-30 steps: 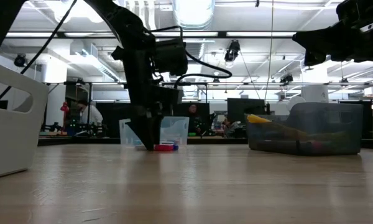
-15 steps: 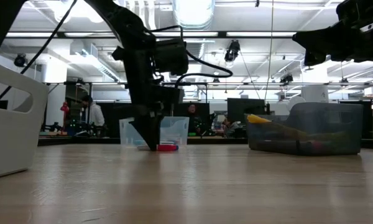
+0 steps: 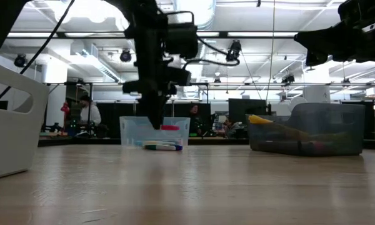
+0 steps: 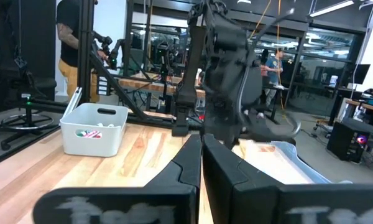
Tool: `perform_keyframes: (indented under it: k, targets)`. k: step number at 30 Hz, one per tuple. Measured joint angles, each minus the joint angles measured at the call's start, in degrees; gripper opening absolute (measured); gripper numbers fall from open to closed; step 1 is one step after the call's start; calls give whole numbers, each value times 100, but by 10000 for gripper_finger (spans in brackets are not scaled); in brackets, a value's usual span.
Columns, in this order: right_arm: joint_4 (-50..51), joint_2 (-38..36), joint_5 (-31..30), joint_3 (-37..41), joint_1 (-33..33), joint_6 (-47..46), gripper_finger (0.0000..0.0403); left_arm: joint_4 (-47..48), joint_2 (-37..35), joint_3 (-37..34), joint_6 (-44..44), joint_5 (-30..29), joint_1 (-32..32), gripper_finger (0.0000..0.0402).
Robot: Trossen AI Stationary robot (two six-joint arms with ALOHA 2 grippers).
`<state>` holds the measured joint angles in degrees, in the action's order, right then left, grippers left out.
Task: Pick & Place Markers
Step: Put the white and red highlighter pen into the transparent bin
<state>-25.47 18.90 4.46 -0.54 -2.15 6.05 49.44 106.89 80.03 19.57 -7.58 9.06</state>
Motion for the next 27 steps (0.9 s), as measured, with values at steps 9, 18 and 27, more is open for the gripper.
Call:
perform_keyframes:
  k: [9, 18, 27]
  targets:
    - [0, 0, 0, 0, 1, 1, 8, 873, -9, 1244, 71, -261, 104, 23]
    - [0, 0, 1, 0, 2, 0, 8, 1212, -13, 1914, 114, -449, 707, 22]
    - [0, 0, 1, 0, 1, -1, 8, 1259, -13, 1910, -65, -222, 1704, 26]
